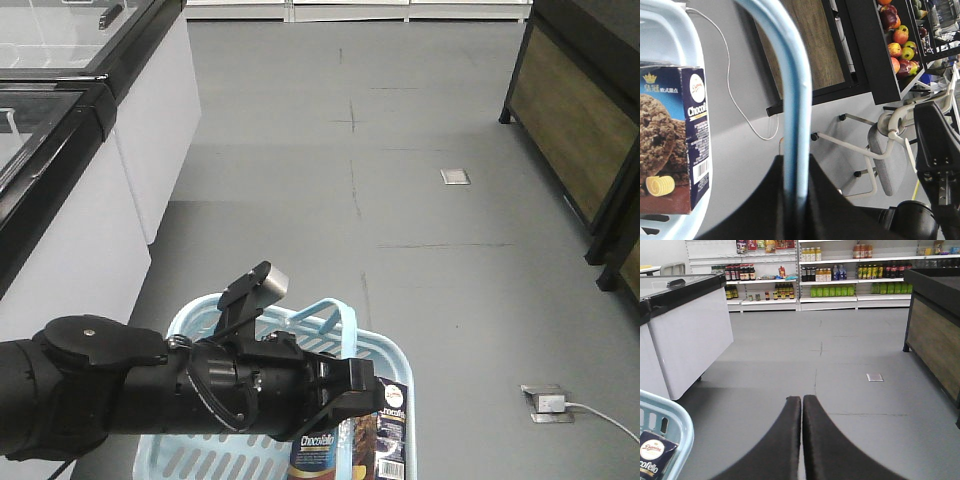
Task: Left arm holds basket, right arm returns cookies
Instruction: 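Hold the basket steady with the left gripper while driving down the aisle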
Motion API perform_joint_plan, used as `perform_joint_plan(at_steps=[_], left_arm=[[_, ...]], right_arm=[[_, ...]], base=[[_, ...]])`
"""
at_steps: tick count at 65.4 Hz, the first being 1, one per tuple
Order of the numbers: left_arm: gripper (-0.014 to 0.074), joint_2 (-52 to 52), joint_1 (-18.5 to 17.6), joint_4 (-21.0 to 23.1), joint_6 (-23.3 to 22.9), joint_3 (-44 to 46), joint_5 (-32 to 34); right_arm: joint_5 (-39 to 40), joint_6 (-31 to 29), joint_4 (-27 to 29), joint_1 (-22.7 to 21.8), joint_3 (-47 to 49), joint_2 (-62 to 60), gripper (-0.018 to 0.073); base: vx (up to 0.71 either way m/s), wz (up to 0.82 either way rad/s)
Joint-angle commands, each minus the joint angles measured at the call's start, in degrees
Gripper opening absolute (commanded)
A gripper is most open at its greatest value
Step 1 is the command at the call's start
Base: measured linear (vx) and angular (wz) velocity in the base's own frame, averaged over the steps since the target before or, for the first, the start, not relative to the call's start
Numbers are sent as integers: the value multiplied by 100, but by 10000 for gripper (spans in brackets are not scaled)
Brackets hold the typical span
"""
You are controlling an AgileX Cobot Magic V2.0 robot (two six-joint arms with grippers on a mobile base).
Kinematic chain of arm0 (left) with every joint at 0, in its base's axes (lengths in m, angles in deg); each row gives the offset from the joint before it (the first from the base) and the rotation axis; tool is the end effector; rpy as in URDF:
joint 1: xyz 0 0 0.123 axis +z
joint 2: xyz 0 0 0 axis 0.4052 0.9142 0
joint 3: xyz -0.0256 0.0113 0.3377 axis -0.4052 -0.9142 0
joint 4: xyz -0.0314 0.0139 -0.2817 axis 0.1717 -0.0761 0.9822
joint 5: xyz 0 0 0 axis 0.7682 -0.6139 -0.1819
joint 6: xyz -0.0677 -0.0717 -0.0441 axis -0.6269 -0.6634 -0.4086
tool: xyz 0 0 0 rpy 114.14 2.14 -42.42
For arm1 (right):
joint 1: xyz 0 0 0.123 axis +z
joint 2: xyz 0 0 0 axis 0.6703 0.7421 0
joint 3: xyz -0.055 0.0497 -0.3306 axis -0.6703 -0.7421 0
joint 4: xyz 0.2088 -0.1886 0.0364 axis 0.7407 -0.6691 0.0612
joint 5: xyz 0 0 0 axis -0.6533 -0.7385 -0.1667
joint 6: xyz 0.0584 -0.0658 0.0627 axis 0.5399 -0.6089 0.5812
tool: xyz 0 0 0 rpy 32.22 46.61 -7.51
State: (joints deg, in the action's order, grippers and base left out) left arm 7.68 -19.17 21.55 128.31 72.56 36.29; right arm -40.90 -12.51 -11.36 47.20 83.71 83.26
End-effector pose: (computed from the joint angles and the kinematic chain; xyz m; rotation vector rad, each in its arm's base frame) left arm 0.2155 -0.2669 0.2588 0.1533 2.4317 -1.3525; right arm 0.0516 0.0042 0.1881 -0.0601 1.6466 0.0734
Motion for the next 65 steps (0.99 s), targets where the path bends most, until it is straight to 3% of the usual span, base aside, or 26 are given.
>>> perform_joint_plan(at_steps=[1, 65], left_arm=[[-6, -263, -40, 226, 30, 155, -212], [-6, -263, -40, 226, 30, 155, -212]], right_arm=[[450, -12, -17, -22, 2, -59, -9], [450, -12, -17, -22, 2, -59, -9]], base=[[0, 0], [0, -1]])
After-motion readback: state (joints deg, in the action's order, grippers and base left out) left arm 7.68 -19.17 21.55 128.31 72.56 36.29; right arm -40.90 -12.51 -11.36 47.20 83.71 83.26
